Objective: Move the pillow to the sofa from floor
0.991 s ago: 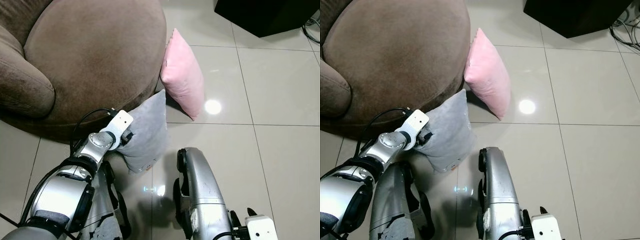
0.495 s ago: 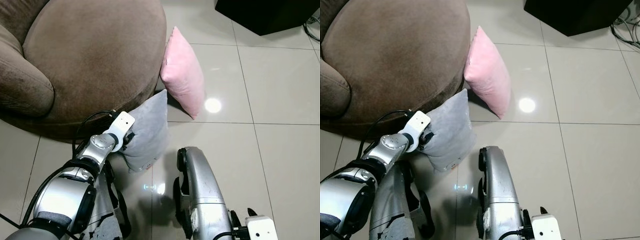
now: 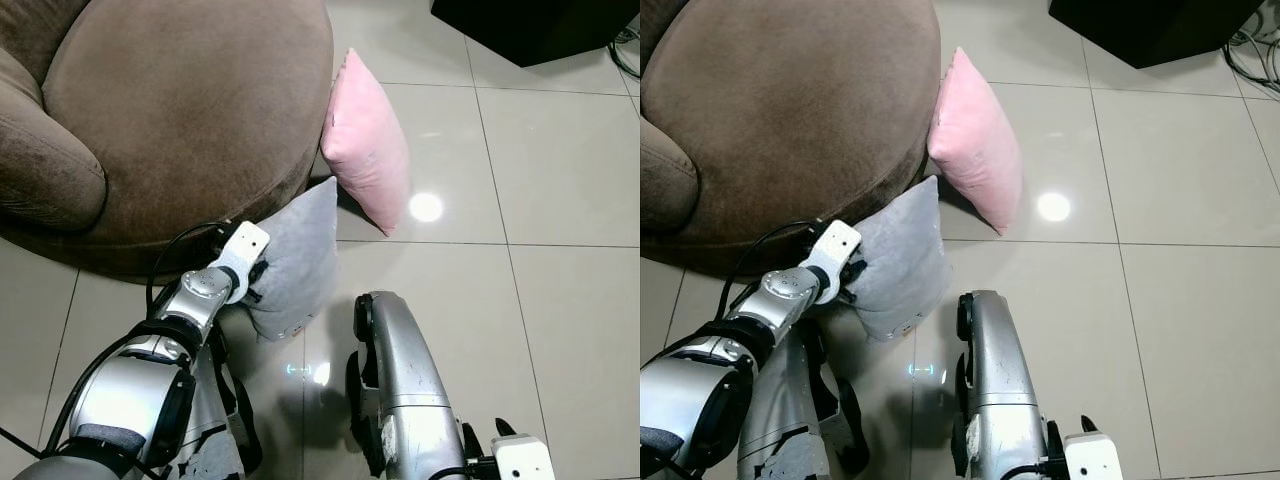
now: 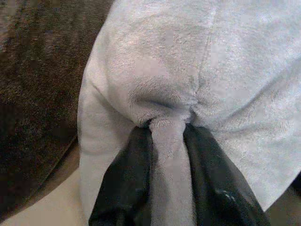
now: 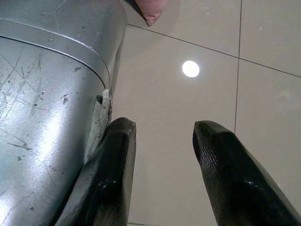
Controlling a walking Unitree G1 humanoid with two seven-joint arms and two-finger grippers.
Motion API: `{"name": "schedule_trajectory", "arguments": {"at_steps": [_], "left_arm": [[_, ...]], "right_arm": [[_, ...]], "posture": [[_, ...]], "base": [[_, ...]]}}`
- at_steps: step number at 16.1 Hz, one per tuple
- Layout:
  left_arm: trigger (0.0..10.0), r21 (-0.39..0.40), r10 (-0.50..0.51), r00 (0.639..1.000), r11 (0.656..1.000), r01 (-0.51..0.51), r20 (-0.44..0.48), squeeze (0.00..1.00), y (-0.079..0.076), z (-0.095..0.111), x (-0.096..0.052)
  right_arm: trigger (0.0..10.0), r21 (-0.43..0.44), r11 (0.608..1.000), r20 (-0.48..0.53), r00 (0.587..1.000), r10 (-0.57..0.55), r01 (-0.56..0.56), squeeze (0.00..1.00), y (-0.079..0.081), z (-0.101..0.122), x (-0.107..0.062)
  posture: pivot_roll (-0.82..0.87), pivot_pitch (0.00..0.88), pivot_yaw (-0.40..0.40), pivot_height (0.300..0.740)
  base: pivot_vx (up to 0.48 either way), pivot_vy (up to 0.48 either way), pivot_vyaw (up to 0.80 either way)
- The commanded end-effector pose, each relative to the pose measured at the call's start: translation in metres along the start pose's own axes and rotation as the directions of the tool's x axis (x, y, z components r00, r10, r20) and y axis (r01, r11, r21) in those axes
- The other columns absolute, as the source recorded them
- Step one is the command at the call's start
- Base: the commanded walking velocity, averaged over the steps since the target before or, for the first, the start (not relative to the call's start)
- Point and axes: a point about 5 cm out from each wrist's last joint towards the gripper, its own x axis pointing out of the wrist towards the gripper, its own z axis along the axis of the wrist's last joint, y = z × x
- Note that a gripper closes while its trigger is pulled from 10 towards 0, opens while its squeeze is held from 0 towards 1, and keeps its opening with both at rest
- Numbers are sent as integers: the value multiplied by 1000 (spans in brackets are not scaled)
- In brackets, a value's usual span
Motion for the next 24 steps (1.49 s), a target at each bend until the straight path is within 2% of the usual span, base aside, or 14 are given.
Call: {"name": "schedule_trajectory", "arguments": {"at_steps": [1, 8, 11, 14, 17, 19, 20, 21, 24], "left_arm": [[0, -55, -15, 1000, 998, 14, -18, 0, -8, -10, 0], [0, -127, -17, 1000, 992, 19, 19, 0, -14, -8, 2], [0, -209, 7, 999, 978, 3, 49, 0, -12, -5, 2], [0, -321, 42, 992, 947, -1, 121, 0, -12, 4, 3], [0, -353, 51, 985, 936, 10, 164, 0, -14, 12, 5], [0, -329, 39, 974, 943, 37, 223, 0, -16, 26, 6], [0, -353, 11, 968, 932, 82, 253, 0, -17, 33, 6], [0, -338, 11, 960, 937, 88, 280, 0, -16, 40, 6], [0, -256, 58, 908, 965, 55, 414, 0, 3, 81, -1]], "right_arm": [[10000, 6, 1000, -97, 995, 20, -20, 0, 2, -19, -8], [10000, 7, 1000, -94, 995, 26, -25, 0, 6, -19, -10], [10000, 13, 1000, -89, 996, 24, -23, 0, 8, -17, -9], [10000, 15, 1000, -85, 996, 23, -22, 0, 7, -15, -9], [10000, 16, 1000, -69, 997, 24, -23, 0, 6, -9, -6], [10000, 24, 999, -29, 999, 23, -22, 0, 8, 0, 7], [10000, 28, 999, -8, 1000, 27, -27, 0, 11, 6, 17], [10000, 28, 999, 5, 1000, 28, -28, 0, 12, 8, 25], [10000, 26, 998, 74, 996, 49, -51, 0, 17, 22, 65]], "posture": [[-280, 360, -77, 534], [-286, 359, -77, 534], [-285, 365, -75, 534], [-282, 370, -78, 534], [-258, 350, -62, 534], [-223, 316, -43, 534], [-206, 300, -37, 534], [-183, 280, -28, 534], [-94, 188, -4, 534]], "base": [[0, 0, 0], [0, 0, 0], [0, 0, 0], [0, 0, 0], [0, 0, 0], [0, 0, 0], [0, 0, 0], [0, 0, 0], [0, 0, 0]]}}
